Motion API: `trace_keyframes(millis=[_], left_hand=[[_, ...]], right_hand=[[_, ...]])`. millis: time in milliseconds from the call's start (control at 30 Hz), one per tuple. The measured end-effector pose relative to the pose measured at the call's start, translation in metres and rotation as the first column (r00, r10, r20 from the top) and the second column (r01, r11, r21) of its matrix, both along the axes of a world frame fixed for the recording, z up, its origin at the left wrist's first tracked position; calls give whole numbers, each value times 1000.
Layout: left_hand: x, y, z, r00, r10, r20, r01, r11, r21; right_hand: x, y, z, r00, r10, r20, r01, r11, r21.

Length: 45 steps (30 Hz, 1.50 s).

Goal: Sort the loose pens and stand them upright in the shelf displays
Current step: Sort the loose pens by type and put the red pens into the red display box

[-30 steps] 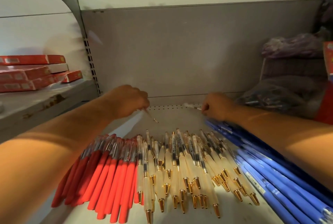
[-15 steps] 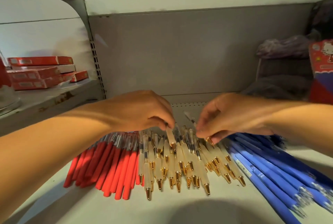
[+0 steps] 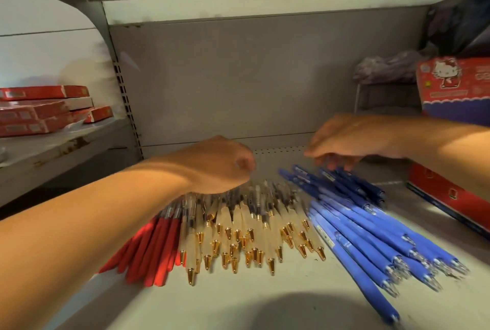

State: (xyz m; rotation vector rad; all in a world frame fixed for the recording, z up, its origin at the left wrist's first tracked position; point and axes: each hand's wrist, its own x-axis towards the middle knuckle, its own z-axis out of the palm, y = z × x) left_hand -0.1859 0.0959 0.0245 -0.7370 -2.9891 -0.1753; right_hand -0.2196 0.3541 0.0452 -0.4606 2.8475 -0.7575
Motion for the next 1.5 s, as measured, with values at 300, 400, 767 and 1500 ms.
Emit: trace_keyframes(millis=[300,400,767,1500], left_hand=[[-21,82,-25,974,150,172,-131,984,-117],[-26,87,-30,965,162,205,-145,985,-96],[-28,86,-31,941,159,298,-138,986,-92],[-23,87,-30,934,256,251,-230,965,-129]], right_hand=[[-31,7,-40,983,-184,-27,174,860,480],[-33,-10,-42,985,-174,18,147,880,452],[-46,-44,-40,997,-53,51,19,857,515],[-66,-25,-38,981,-79,-177,122,961,248]])
